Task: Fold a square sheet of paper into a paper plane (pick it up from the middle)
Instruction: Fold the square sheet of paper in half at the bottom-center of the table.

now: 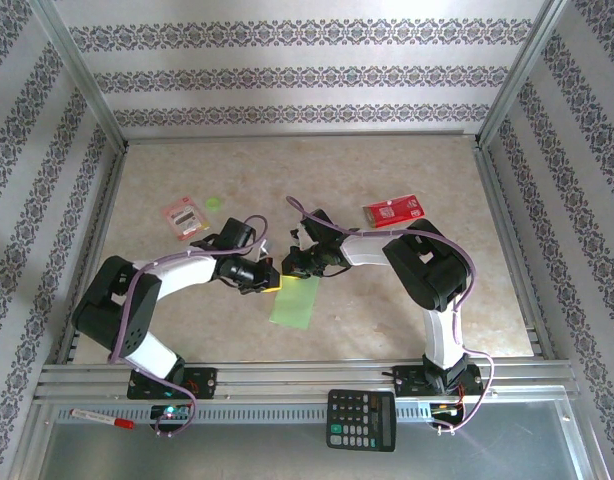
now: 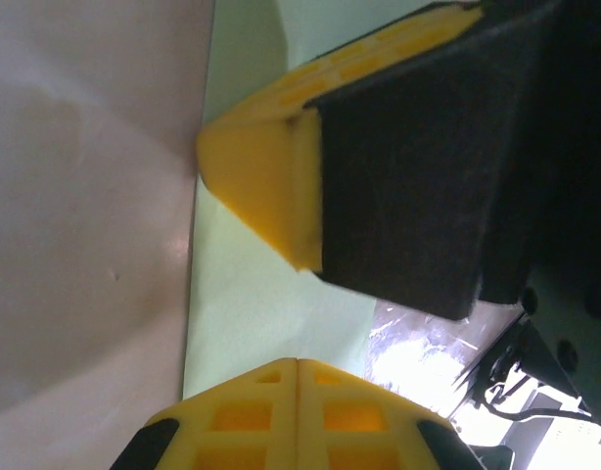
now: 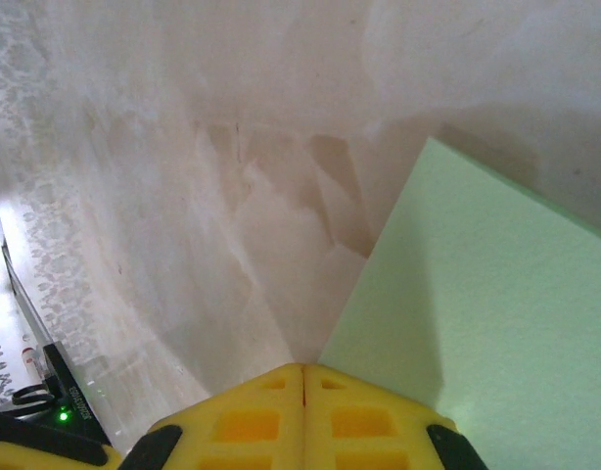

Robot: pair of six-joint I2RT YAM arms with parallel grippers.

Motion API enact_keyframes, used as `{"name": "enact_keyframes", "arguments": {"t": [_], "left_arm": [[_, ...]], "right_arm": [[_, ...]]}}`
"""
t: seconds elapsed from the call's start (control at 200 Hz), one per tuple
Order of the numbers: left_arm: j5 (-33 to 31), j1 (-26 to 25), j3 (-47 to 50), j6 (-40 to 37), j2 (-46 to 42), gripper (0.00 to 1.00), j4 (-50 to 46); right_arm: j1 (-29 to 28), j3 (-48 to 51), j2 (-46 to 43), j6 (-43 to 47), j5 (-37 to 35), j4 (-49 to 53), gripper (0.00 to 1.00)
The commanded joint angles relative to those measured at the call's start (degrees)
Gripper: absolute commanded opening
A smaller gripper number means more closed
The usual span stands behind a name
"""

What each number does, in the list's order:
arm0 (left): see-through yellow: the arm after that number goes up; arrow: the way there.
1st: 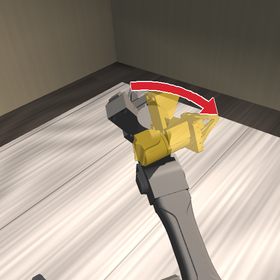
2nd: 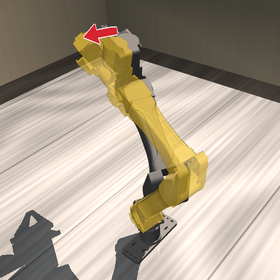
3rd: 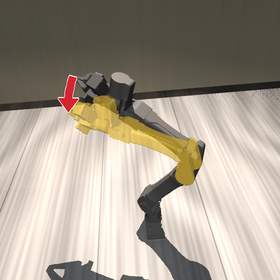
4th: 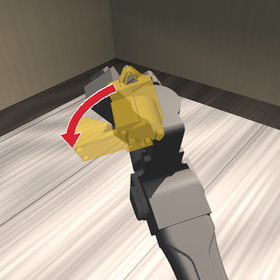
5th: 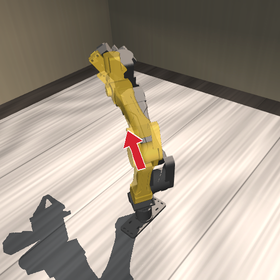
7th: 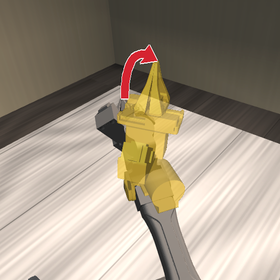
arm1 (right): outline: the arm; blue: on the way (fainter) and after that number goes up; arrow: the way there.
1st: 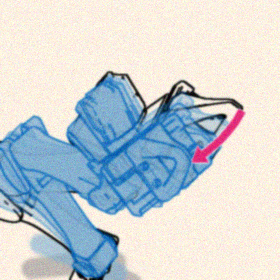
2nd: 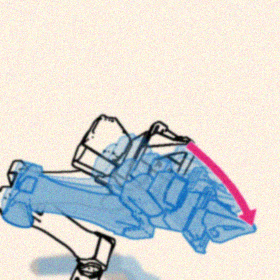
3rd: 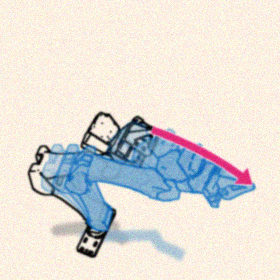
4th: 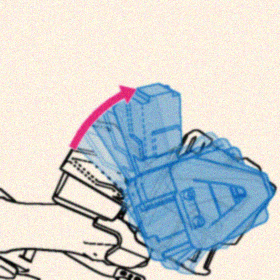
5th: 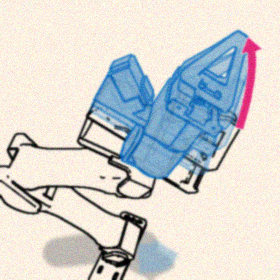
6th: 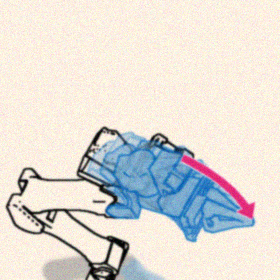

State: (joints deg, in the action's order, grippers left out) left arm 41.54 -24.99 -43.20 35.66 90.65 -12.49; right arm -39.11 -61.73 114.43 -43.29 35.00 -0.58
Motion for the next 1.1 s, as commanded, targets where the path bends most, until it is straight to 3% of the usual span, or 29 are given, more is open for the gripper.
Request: {"name": "enact_keyframes", "arguments": {"t": [0.0, 0.29, 1.094], "left_arm": [[0.71, 0.64, -0.69, 2.00, 3.04, 0.00, 2.98], [0.55, 0.64, 0.98, 1.17, 8.22, 0.00, 5.67], [3.14, -2.74, 14.58, 0.64, -0.84, 0.00, 1.34]], "right_arm": [[0.46, 2.18, 1.45, 1.32, -3.30, 3.98, 0.00], [0.50, 2.23, 1.93, 1.19, -4.10, 4.06, 0.00], [0.75, 1.79, 3.09, -0.04, -5.91, 4.69, 0.00]]}}
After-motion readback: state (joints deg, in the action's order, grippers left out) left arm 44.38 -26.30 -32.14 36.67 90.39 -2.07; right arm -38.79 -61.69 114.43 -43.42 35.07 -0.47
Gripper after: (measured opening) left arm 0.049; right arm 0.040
